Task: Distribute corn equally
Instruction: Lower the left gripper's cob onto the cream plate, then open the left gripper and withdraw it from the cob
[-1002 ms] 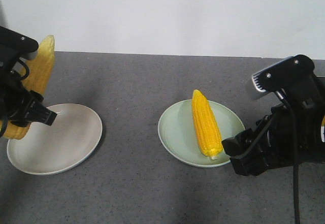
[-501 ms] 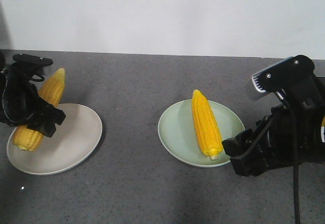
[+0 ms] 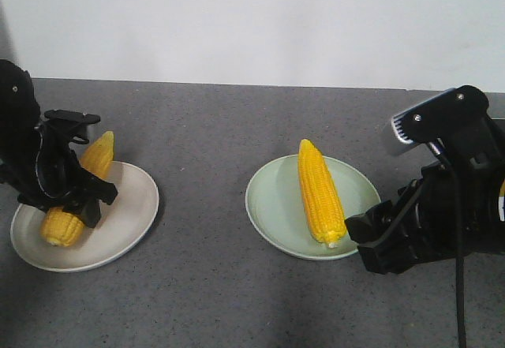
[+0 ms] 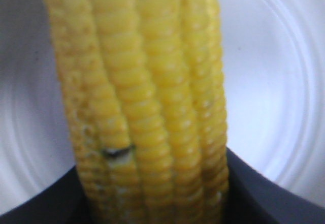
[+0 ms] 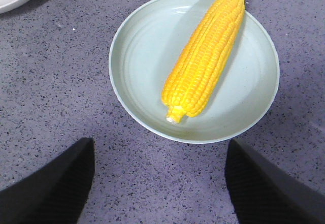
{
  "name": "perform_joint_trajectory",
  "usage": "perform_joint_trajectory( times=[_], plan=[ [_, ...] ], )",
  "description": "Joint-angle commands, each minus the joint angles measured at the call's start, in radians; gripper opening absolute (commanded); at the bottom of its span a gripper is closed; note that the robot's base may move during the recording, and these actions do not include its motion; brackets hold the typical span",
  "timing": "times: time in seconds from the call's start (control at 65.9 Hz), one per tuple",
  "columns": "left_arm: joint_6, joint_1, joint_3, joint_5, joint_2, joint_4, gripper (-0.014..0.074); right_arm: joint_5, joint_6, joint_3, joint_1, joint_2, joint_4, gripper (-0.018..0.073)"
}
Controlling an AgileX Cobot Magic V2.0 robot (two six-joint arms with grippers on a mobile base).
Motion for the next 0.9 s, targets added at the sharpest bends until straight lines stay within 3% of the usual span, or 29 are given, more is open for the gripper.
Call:
perform_joint_trajectory(
  times=[0.0,0.38,0.653,0.881],
  plan=[
    [-0.009,0.001,-0.033,-0.027,-0.027,-0.019,0.0328,-0.051,-0.002,-0.026,0.001,-0.018,-0.009,0.0525],
    [-0.004,0.001,-0.033,-0.03,-0.025,-0.022,0.0547,-0.038,-0.002,-0.026,0.001,-0.018,-0.008,0.0525],
    [0.002,-0.019,-0.032,-0.025,-0.134,-0.022,0.0554,-0.037,-0.002,-0.026,0.001,-0.018,-0.008,0.0525],
    [0.004,-0.11,0.069,-0.103,-0.299,-0.021,0.0554,-0.037,-0.002,-0.026,0.001,-0.018,-0.008,0.0525]
  ],
)
